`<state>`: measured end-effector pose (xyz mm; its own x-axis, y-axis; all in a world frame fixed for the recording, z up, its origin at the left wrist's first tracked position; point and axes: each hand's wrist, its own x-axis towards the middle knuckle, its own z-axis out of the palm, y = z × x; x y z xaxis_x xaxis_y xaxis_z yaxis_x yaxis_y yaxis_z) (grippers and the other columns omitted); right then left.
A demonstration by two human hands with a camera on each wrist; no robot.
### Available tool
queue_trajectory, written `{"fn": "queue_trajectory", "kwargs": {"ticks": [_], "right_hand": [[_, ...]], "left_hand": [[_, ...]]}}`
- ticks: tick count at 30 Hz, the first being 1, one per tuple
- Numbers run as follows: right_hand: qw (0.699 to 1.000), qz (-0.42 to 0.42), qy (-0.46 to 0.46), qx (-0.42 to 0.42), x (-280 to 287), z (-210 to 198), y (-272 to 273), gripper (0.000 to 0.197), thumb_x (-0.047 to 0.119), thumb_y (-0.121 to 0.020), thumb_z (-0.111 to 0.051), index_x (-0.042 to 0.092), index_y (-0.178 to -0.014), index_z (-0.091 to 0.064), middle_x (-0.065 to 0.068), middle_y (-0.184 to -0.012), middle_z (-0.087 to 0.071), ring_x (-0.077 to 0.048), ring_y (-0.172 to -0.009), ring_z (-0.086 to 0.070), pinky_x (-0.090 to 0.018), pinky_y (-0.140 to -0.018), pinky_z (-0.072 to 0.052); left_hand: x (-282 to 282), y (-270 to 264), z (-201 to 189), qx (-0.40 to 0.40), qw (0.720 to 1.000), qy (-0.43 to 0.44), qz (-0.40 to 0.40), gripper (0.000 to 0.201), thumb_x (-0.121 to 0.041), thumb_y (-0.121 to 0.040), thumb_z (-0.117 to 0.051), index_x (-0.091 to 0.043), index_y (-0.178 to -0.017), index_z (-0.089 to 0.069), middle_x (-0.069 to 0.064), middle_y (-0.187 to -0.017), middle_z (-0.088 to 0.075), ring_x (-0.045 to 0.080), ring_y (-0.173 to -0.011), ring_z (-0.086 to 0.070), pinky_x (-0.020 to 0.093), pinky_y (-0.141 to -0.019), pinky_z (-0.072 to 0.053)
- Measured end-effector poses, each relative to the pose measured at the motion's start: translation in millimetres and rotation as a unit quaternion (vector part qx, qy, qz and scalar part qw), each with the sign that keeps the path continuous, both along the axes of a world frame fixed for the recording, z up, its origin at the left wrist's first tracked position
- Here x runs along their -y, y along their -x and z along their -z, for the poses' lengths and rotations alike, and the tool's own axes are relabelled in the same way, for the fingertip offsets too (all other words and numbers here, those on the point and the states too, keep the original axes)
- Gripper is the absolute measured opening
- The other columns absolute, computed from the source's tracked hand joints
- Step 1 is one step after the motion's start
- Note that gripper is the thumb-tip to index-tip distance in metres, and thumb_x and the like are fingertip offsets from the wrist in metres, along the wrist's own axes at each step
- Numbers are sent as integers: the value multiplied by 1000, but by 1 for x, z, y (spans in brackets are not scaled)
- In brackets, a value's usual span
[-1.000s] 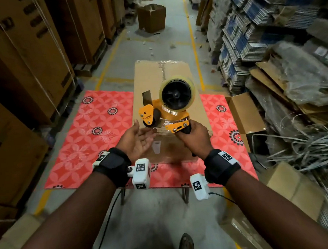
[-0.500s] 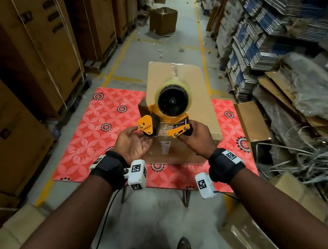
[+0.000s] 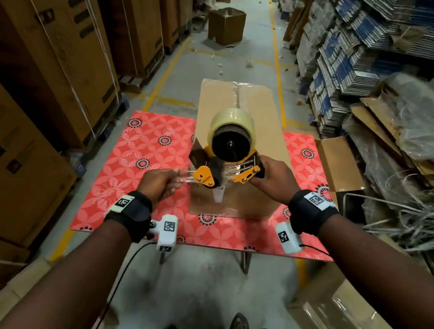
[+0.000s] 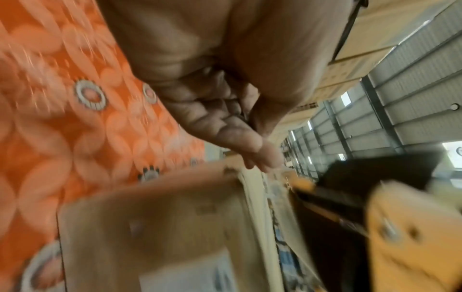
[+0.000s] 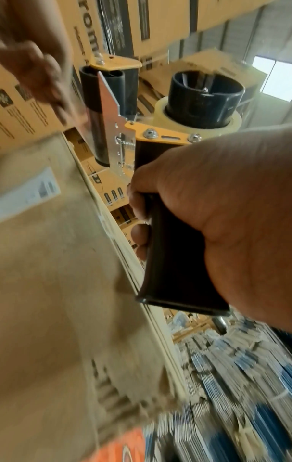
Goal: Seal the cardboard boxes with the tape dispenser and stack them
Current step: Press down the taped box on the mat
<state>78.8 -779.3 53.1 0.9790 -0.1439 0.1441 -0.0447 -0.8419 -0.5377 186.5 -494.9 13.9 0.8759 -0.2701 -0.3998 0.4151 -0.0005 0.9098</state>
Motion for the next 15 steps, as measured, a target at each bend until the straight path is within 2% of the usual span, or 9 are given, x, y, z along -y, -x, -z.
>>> {"fn": "queue_trajectory", "kwargs": {"ticks": [3,5,8,10,12,15], "right_hand": [[1000,-2,17,-9,14,0,-1,23,44,-73,-66,36,-93,-57,13,-76,-60,-16,-71,-58,-23,-54,-32],[999,-5,33,-9,19,1,-3,26,48,-73,-65,33,-94,-59,9,-77,-64,-18,-71,-58,-28,-55,-35],[999,-4,38,-3,27,4,-6,31,51,-73,-65,31,-97,-61,6,-84,-71,-19,-75,-62,-34,-60,-46],[999,-1,39,-3,29,6,-8,34,50,-73,-66,30,-100,-64,6,-85,-72,-19,-76,-64,-35,-62,-49],[999,-1,47,-7,29,7,-10,32,47,-75,-69,32,-103,-66,7,-85,-72,-17,-77,-64,-34,-61,-49],[998,0,61,-8,27,8,-11,29,45,-77,-72,35,-104,-66,6,-84,-72,-17,-77,-65,-32,-57,-44]], "left_hand": [[-1,-5,2,44,999,-29,12,21,-15,-94,-60,3,-97,-71,11,-69,-67,13,-51,-55,18,-47,-46],[8,-5,1,71,996,-52,8,21,-14,-95,-60,3,-99,-70,15,-71,-68,15,-51,-56,20,-48,-47],[18,-3,4,121,988,-95,-6,21,-17,-95,-60,0,-93,-72,14,-70,-70,16,-49,-57,22,-48,-47],[22,-1,6,155,979,-133,-15,23,-19,-95,-60,-4,-83,-73,6,-61,-69,13,-46,-58,21,-46,-46],[25,1,8,165,974,-154,-18,25,-19,-95,-59,-8,-76,-71,0,-54,-65,10,-43,-57,19,-43,-44],[30,2,15,145,977,-159,-14,28,-21,-98,-53,-10,-78,-70,6,-63,-66,12,-42,-55,20,-44,-43]]}}
